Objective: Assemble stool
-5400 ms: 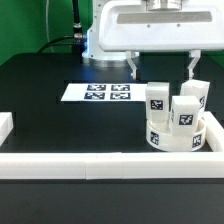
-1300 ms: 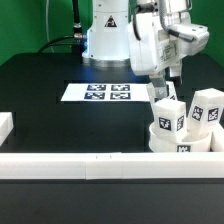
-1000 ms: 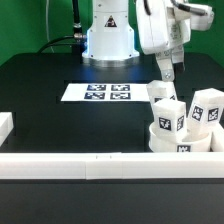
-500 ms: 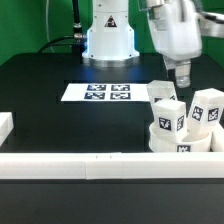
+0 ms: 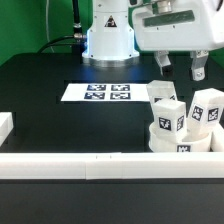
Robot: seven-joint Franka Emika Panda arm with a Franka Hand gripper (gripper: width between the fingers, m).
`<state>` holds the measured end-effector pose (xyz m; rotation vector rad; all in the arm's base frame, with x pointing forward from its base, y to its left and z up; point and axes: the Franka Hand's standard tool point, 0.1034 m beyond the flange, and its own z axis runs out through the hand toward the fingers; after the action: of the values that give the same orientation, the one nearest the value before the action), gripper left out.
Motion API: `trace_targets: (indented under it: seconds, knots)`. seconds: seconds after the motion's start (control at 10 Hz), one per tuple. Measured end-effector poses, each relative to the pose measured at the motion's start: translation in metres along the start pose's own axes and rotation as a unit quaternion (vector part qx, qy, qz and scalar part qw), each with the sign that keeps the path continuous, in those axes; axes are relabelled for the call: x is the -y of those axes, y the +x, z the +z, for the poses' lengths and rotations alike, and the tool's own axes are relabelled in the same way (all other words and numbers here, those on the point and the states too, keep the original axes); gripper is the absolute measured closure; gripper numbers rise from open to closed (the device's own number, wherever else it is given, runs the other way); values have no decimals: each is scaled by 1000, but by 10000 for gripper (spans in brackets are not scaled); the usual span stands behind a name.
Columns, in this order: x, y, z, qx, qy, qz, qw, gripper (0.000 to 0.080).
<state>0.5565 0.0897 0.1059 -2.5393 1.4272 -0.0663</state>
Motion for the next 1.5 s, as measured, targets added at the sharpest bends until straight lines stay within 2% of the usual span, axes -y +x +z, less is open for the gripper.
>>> trace_targets:
  seconds: [0.1, 0.2, 0.4, 0.5, 0.6, 0.9, 1.1, 1.4, 1.5]
  knots:
    - [0, 0, 0, -1, -1, -22, 1000, 151]
    - [0, 1, 0, -5, -6, -118, 993, 151]
    - [-1, 3, 1, -6, -15, -270, 963, 151]
    - [1, 2, 1, -2, -24, -325, 946, 151]
    - [4, 1, 0, -7, -29, -363, 931, 151]
    - [2, 4, 0, -6, -32, -436, 899, 151]
    - [1, 5, 1, -9, -48, -562, 826, 151]
    - [-4, 10, 1, -1, -57, -648, 760, 151]
    - [-4, 9, 1, 1, -64, -691, 720, 151]
